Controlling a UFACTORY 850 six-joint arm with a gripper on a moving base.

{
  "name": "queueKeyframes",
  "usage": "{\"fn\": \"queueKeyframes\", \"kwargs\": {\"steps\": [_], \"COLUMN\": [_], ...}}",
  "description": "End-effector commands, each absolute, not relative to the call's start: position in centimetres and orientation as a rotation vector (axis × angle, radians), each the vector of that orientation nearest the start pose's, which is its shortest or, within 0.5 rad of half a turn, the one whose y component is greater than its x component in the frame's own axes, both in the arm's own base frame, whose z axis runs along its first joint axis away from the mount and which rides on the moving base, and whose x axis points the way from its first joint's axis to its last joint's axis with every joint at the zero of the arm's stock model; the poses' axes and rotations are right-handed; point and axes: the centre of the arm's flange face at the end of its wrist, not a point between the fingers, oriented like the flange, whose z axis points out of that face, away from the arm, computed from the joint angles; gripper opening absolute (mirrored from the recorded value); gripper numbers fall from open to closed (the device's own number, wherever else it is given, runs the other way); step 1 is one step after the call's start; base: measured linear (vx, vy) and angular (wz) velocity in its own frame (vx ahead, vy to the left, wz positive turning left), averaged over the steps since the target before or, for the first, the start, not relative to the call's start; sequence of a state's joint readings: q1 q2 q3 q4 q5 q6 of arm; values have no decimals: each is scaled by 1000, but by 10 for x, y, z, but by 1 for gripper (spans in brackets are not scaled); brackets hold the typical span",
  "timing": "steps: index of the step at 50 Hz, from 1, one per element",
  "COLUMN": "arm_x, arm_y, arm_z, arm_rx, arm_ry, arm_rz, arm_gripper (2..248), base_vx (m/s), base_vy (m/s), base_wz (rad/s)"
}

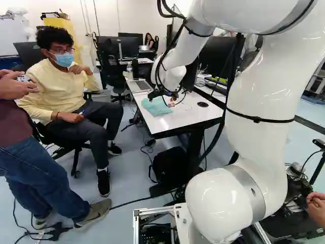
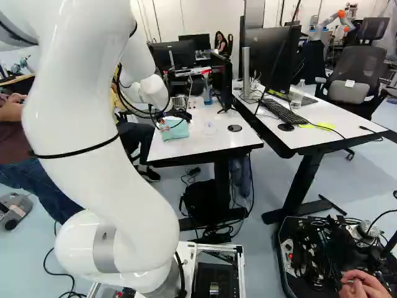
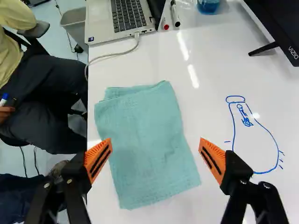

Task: Clean the table with the green towel

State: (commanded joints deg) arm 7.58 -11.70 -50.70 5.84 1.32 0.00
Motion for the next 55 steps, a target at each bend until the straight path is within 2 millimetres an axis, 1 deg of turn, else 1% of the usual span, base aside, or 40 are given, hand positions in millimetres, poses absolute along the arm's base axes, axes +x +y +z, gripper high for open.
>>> {"fn": "queueKeyframes", "kwargs": {"steps": [10,28,48,55], "arm_x": [511,484,480,471], "arm_y": [77,98,101,100], "arm_z": [441,441,441,441], "arm_rx": [-2873,-2860,-2858,-2858], "arm_ry": [-68,-139,-149,-154], "arm_rz": [-1044,-1026,-1024,-1020], "arm_gripper": [247,247,247,247], "base_vx": [0,0,0,0], "base_vy": [0,0,0,0], "base_wz": [0,0,0,0]}}
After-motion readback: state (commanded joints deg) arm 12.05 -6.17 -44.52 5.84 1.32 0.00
